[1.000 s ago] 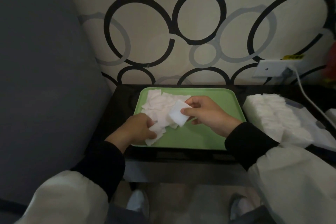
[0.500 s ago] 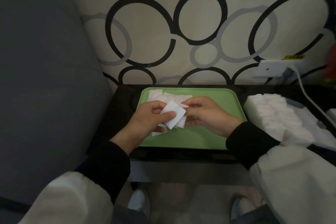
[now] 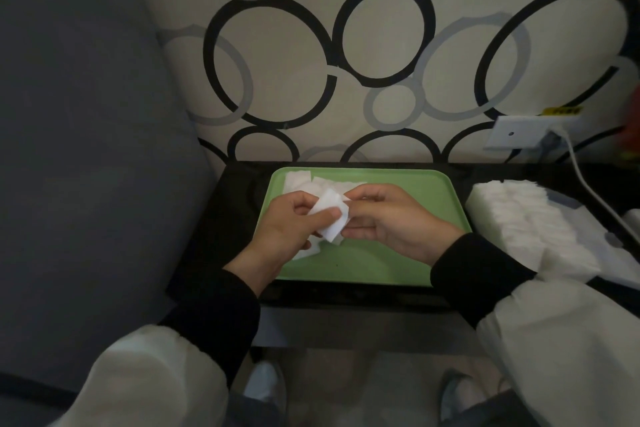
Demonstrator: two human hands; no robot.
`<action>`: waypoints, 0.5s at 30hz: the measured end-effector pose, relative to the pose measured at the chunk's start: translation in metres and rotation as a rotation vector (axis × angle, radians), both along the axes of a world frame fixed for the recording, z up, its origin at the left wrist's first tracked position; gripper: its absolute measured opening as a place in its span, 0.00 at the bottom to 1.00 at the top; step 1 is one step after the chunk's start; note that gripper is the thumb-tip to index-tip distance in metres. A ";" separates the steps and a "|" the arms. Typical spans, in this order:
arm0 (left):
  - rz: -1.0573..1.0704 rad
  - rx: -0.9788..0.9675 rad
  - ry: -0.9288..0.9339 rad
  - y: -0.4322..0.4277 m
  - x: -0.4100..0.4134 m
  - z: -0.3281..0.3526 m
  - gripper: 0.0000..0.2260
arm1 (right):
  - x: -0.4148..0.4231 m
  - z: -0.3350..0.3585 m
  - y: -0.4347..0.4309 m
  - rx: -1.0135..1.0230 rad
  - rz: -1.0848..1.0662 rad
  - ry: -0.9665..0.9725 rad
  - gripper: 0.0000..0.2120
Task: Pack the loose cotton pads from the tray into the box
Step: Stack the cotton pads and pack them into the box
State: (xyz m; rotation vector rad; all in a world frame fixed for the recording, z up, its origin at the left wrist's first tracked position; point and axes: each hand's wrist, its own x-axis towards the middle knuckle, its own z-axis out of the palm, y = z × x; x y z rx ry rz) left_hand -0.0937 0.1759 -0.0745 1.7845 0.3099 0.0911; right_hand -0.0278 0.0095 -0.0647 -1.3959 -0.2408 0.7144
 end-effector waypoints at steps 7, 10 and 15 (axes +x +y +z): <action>0.051 0.069 0.002 -0.003 0.006 -0.003 0.16 | -0.002 -0.001 0.002 0.013 -0.006 -0.047 0.17; 0.089 -0.025 0.145 0.010 0.010 0.001 0.19 | -0.001 -0.002 0.001 0.004 -0.081 -0.087 0.07; 0.050 0.431 0.337 0.033 0.008 -0.022 0.11 | 0.004 0.002 -0.009 -0.055 -0.171 -0.095 0.04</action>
